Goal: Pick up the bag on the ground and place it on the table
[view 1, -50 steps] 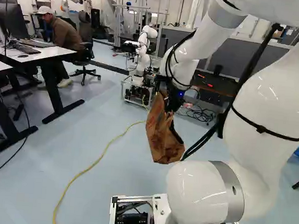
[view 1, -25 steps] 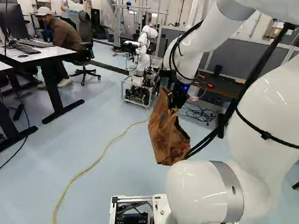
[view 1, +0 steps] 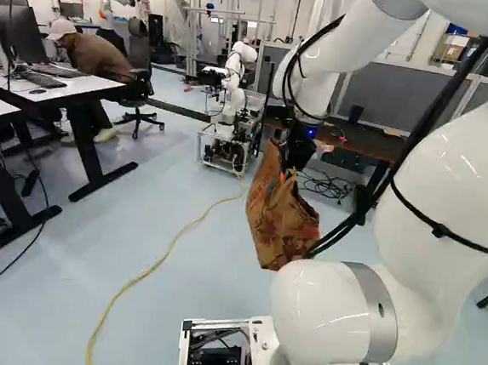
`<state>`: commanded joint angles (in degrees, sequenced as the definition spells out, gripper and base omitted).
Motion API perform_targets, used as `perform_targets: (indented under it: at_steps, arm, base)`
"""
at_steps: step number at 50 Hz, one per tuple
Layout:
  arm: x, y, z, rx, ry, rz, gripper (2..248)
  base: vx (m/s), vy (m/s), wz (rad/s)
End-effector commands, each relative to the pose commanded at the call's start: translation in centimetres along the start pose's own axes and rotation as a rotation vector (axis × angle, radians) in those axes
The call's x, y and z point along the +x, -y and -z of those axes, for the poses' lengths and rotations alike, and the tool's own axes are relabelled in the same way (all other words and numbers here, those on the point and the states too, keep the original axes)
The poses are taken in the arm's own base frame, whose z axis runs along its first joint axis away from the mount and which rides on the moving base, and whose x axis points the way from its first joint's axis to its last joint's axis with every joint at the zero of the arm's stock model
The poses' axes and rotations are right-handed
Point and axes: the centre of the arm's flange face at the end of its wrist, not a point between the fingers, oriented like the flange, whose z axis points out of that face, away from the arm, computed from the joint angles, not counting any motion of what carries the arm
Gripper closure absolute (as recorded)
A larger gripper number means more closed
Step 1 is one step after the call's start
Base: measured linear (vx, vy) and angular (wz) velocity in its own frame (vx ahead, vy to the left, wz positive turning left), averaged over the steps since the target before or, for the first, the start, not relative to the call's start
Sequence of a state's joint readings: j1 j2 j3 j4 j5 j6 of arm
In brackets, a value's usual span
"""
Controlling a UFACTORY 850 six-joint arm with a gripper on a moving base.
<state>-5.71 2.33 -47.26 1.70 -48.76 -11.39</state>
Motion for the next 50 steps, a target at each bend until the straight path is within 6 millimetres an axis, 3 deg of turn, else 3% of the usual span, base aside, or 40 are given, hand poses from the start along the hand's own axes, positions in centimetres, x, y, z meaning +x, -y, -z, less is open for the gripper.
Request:
perform_targets:
  at_steps: [50]
  arm:
    - [-0.1,-1.1,8.0,0.002,-0.005,-0.028,229]
  base:
    - [0.0,0.0,0.0]
